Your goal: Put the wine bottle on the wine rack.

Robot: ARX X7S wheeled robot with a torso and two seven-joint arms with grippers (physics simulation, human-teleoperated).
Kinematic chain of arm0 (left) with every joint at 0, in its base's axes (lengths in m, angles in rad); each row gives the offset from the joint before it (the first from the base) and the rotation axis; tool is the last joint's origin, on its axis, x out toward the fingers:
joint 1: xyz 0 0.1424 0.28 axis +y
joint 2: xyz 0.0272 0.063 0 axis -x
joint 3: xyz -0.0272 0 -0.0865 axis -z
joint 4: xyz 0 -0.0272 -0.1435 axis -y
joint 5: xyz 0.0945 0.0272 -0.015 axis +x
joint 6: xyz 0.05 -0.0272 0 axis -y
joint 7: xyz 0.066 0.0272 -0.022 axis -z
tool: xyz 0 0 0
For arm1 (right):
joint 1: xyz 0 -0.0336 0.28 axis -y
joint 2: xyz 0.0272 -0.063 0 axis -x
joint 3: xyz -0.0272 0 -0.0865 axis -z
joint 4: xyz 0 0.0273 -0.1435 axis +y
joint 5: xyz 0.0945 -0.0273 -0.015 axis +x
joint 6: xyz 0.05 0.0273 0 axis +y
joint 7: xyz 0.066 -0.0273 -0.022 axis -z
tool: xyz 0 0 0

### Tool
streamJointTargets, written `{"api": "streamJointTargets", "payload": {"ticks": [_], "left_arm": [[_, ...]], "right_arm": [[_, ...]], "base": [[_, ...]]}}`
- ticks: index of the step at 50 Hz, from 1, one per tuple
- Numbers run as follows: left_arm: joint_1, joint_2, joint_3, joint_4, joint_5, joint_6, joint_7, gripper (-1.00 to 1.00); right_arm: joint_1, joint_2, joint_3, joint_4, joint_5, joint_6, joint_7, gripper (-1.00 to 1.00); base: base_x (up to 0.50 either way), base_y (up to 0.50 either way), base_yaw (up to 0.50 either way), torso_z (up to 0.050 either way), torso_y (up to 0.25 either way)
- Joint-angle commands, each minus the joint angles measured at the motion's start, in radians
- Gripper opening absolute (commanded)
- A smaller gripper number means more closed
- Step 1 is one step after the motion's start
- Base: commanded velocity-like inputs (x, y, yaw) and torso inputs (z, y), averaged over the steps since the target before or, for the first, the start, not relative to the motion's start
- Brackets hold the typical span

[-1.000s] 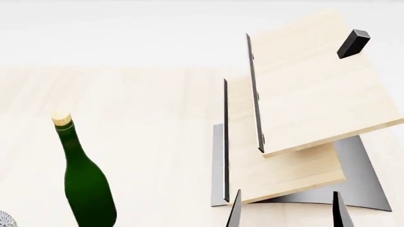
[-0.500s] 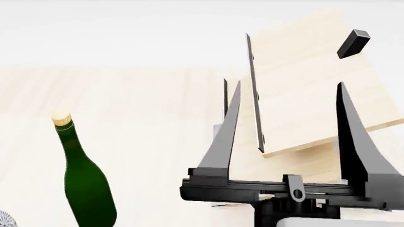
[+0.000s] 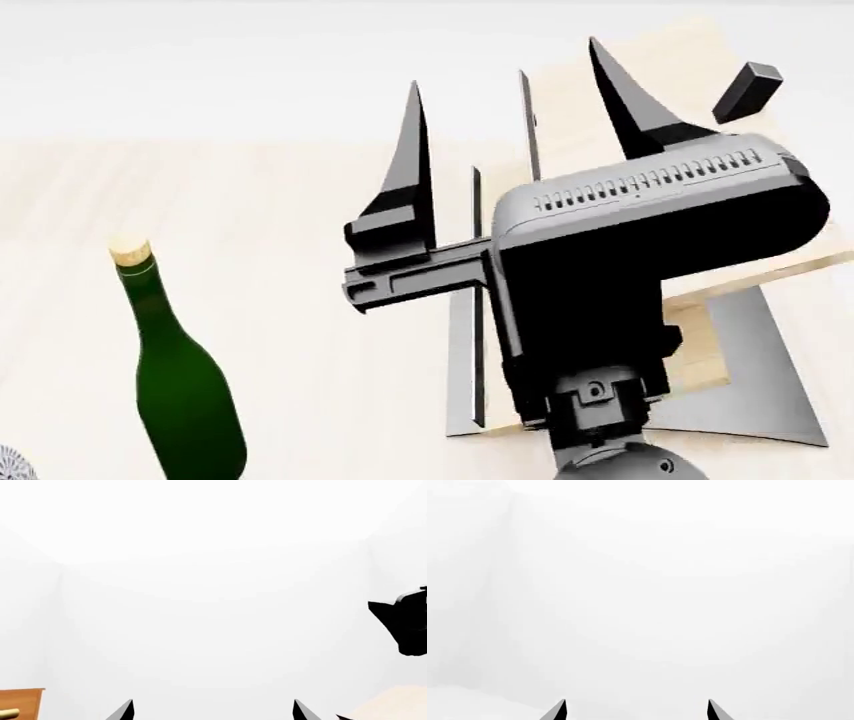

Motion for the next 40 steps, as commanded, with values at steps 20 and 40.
{"api": "streamJointTargets", "payload": {"ticks": [20,40], "left_arm": [[-0.011,-0.009,0.004,0.015,-0.001,-0.022,-0.01,1.0],[-0.013,-0.018,0.009,0.02,-0.003,-0.024,-0.017,1.0]], "right_arm": [[0.363,-0.028,0.164,0.253,0.503,0.671,-0.425,1.0],[0.472,0.028,0.143,0.492,1.143,0.687,-0.076,1.0]], "base": [[0.0,0.0,0.0,0.0,0.0],[0.0,0.0,0.0,0.0,0.0]]}}
